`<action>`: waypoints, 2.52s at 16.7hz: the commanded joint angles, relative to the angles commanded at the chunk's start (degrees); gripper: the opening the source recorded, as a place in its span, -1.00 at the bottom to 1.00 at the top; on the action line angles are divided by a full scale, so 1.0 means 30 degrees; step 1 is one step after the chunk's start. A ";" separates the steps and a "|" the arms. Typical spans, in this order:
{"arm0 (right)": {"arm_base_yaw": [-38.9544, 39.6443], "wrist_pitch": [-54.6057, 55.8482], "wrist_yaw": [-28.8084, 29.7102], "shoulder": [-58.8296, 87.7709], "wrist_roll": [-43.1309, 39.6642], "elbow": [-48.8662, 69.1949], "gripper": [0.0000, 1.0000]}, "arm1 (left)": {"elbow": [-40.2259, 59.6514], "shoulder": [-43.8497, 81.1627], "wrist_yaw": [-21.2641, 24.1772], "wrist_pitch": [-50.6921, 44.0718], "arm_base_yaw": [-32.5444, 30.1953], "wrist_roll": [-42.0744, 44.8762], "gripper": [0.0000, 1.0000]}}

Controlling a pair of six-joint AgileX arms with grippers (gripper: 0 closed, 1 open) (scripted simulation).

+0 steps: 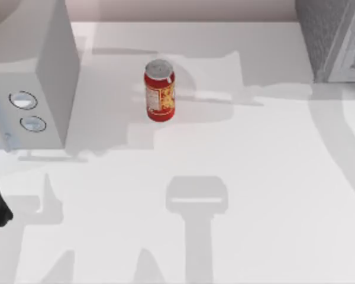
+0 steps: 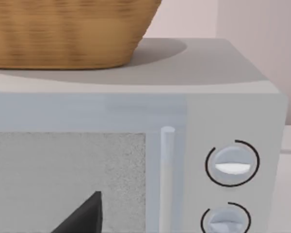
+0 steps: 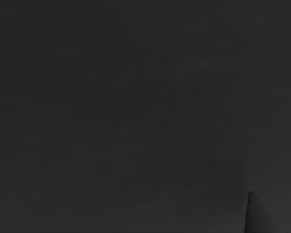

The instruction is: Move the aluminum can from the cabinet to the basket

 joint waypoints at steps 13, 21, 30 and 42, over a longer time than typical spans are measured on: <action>0.0724 0.0443 0.1842 0.0718 -0.0255 0.1148 1.00 | 0.0000 0.0000 0.0000 0.0000 0.0000 0.0000 1.00; 0.0281 0.0827 0.1043 0.1562 -0.0261 0.1734 1.00 | 0.0000 0.0000 0.0000 0.0000 0.0000 0.0000 1.00; -0.1303 0.2873 -0.0811 -0.5171 -0.0282 -0.6903 1.00 | 0.0000 0.0000 0.0000 0.0000 0.0000 0.0000 1.00; -0.5378 0.7333 -0.5446 -2.1578 -0.0383 -2.9099 1.00 | 0.0000 0.0000 0.0000 0.0000 0.0000 0.0000 1.00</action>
